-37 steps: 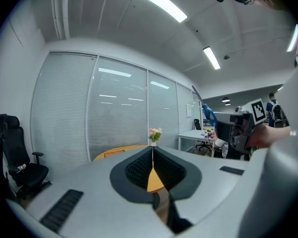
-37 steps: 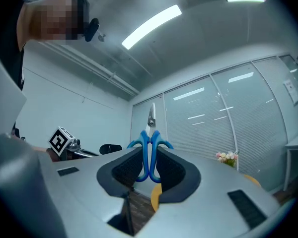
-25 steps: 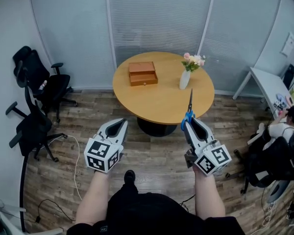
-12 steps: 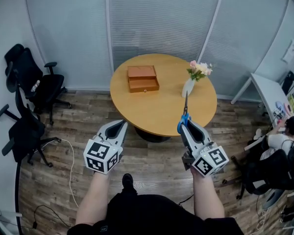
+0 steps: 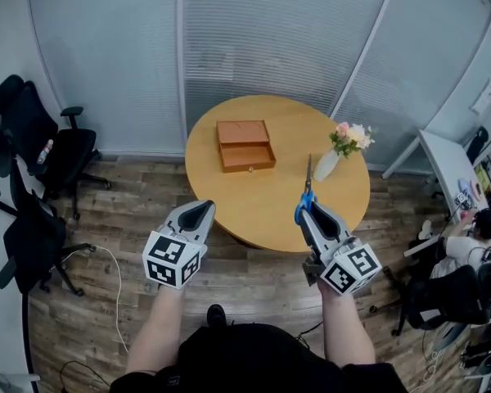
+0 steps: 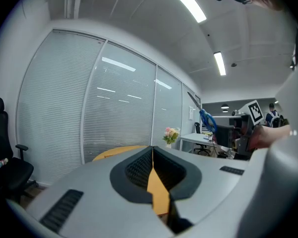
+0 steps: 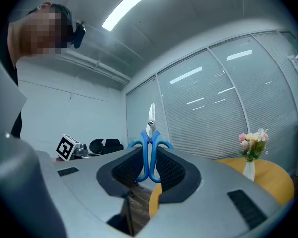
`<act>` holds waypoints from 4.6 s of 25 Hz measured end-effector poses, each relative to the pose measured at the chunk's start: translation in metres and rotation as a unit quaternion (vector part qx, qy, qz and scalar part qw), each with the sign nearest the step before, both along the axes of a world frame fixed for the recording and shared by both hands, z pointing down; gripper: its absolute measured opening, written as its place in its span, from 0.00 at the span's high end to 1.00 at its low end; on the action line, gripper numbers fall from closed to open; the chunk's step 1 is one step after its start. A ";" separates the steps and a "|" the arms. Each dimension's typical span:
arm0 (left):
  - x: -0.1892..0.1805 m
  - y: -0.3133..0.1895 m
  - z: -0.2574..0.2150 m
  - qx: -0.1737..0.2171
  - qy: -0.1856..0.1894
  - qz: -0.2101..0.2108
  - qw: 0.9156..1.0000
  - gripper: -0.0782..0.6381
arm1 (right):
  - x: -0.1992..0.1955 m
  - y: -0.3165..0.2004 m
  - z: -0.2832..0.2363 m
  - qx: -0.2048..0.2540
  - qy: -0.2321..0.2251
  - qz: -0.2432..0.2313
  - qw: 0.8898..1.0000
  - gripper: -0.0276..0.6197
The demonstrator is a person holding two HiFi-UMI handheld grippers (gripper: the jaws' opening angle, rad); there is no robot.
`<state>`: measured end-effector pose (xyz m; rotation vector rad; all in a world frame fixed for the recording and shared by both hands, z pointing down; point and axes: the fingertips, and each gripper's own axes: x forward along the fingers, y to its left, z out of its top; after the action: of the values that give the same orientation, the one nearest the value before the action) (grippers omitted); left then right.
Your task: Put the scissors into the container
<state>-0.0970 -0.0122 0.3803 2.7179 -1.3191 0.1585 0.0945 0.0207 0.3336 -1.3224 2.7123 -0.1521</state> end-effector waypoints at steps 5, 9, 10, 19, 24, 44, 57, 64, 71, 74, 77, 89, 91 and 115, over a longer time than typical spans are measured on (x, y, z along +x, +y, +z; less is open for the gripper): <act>-0.014 -0.036 0.007 -0.002 0.004 0.004 1.000 0.87 | -0.011 -0.035 -0.002 -0.001 0.004 0.008 1.000 0.80; -0.015 -0.057 0.022 -0.020 0.000 0.006 1.000 0.87 | -0.007 -0.061 0.009 -0.015 0.002 0.013 1.000 0.80; -0.014 -0.063 0.026 -0.023 -0.002 0.006 1.000 0.87 | -0.005 -0.068 0.012 -0.018 0.000 0.014 1.000 0.80; 0.013 -0.145 0.044 -0.037 -0.025 -0.009 0.999 0.87 | 0.024 -0.154 0.028 -0.009 -0.003 0.001 1.000 0.80; 0.044 -0.209 0.044 -0.040 -0.032 -0.020 0.998 0.87 | 0.053 -0.226 0.033 -0.012 -0.008 -0.017 1.000 0.80; 0.061 -0.325 0.057 -0.058 -0.035 -0.016 0.998 0.87 | 0.036 -0.373 0.091 -0.069 0.038 -0.061 0.995 0.80; 0.042 -0.349 0.102 -0.098 -0.016 -0.009 0.995 0.87 | -0.019 -0.422 0.178 -0.126 0.155 -0.109 0.974 0.80; 0.038 -0.358 0.127 -0.119 -0.008 -0.009 0.993 0.87 | -0.031 -0.434 0.242 -0.164 0.224 -0.144 0.950 0.80; 0.041 -0.357 0.131 -0.130 -0.001 -0.002 0.992 0.87 | -0.037 -0.434 0.291 -0.184 0.291 -0.195 0.919 0.80; 0.035 -0.357 0.135 -0.130 0.002 -0.004 0.991 0.87 | -0.044 -0.436 0.316 -0.185 0.332 -0.216 0.899 0.80; 0.032 -0.356 0.141 -0.134 0.002 -0.005 0.991 0.87 | -0.049 -0.434 0.336 -0.184 0.369 -0.235 0.880 0.80; 0.019 -0.345 0.132 -0.133 0.007 -0.021 0.991 0.87 | -0.041 -0.431 0.391 -0.235 0.470 -0.273 0.806 0.80; 0.015 -0.343 0.131 -0.134 0.007 -0.025 0.991 0.87 | -0.042 -0.429 0.399 -0.248 0.480 -0.275 0.796 0.80; -0.005 -0.338 0.122 -0.130 0.008 -0.013 0.991 0.87 | -0.048 -0.435 0.397 -0.320 0.442 -0.225 0.807 0.77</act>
<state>-0.1022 -0.3499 0.5025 2.4775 -1.2323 0.2836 0.0462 -0.4147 0.7311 -0.9307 4.0187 -0.7119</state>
